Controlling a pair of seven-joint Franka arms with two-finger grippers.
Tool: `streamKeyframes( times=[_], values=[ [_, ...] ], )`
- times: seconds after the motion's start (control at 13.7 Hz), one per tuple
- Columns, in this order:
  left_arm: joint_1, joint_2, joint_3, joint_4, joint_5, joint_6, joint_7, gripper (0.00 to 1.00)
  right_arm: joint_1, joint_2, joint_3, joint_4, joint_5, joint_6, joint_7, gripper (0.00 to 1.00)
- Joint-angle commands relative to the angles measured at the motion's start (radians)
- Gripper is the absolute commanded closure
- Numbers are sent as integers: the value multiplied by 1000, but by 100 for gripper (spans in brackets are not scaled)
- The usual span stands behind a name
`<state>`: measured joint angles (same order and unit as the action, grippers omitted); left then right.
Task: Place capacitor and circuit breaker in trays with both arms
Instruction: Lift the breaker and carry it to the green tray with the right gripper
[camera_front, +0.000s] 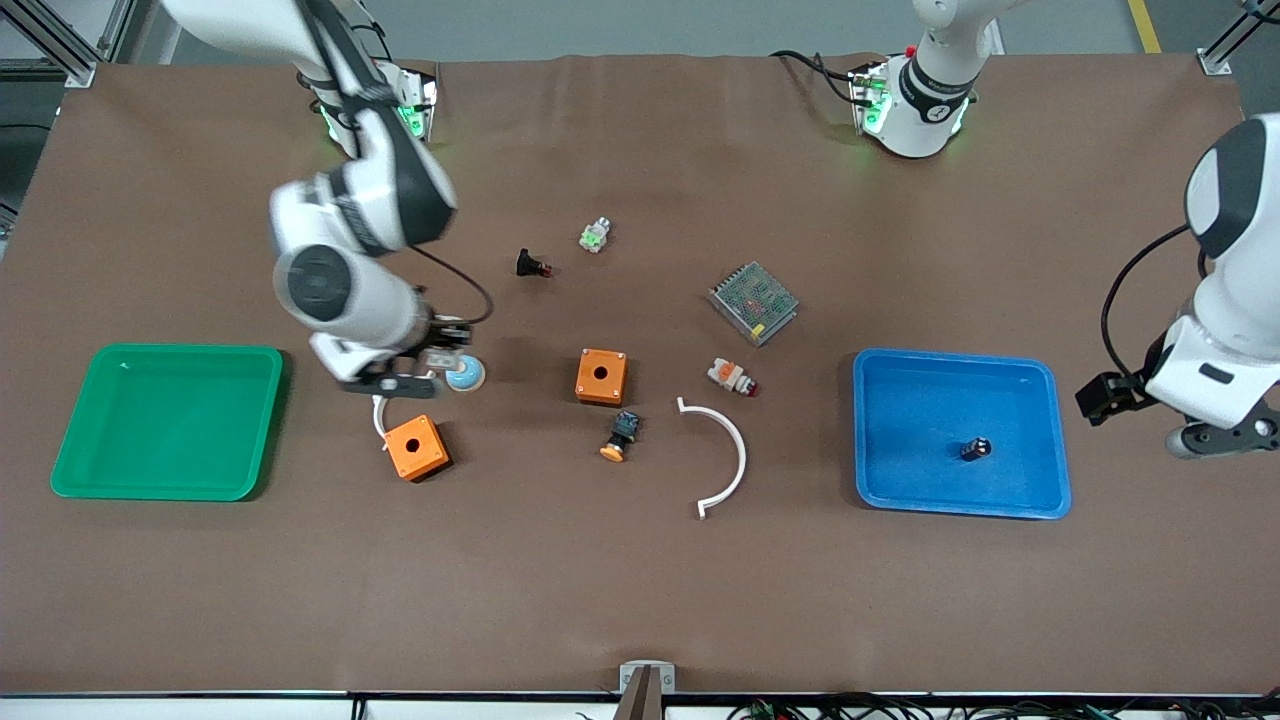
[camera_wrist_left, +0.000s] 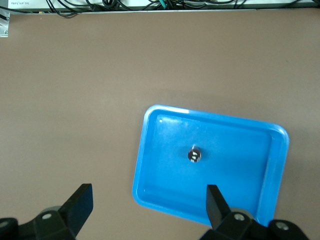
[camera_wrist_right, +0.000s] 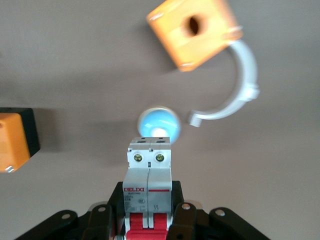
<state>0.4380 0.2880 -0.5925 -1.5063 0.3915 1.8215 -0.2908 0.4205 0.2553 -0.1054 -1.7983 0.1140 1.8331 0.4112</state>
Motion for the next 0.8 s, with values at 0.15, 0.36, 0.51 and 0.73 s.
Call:
streamKeyframes(
  times=[0.15,0.36,0.51,0.73],
  values=[
    [-33,-79,2,97,-123,-171,38,0,-273,-2,12,234,-2,-265,-167,95],
    [-352,-173,370,78,-241,-240,100,0,-391,1,13,253,-117,-265,-285,96],
    [-432,-220,500,48,-313,-292,188,0,-472,22,13,270,-143,-258,-389,96],
    [-436,-312,542,-50,-364,-295,228,0,-593,166,13,342,-145,-203,-558,96]
  ],
)
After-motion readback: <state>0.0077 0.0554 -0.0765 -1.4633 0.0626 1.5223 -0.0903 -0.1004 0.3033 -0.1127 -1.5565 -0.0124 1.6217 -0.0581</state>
